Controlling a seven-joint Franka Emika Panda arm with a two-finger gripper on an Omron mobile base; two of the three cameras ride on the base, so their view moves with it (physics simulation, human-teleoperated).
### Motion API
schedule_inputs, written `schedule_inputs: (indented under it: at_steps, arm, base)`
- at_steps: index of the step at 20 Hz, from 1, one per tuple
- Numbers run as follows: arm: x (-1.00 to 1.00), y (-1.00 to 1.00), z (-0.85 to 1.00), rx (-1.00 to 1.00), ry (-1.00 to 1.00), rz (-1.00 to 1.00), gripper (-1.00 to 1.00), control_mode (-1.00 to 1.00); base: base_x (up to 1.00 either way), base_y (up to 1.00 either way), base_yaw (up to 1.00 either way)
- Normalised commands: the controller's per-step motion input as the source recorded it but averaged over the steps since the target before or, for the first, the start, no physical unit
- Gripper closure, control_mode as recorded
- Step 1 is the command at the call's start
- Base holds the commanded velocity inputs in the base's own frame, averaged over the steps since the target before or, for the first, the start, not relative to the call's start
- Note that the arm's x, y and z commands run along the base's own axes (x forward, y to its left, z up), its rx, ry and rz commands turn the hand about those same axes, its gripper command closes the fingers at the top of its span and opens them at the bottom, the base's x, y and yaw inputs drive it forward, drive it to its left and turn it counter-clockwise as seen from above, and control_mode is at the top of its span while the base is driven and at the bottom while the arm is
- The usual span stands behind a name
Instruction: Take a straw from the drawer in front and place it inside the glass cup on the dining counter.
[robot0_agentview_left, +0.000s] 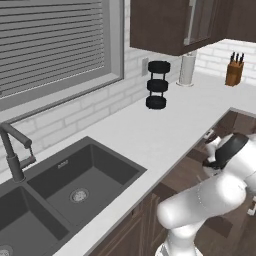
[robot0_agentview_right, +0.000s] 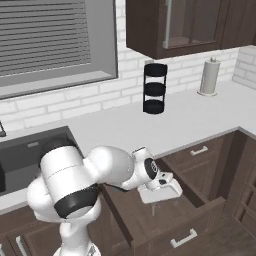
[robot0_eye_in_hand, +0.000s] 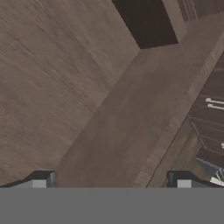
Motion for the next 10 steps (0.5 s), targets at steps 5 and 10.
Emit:
schedule_inputs:
  at_steps: [5, 10]
  arm:
    - [0.07, -0.05, -0.29, 0.02, 0.13, 0.17, -1.0, -1.0]
    - [-0.04, -0.31, -0.37, 0.08, 0.06, 0.13, -1.0, -1.0]
  base:
    - [0.0, 0.0, 0.0]
    - [0.0, 0.0, 0.0]
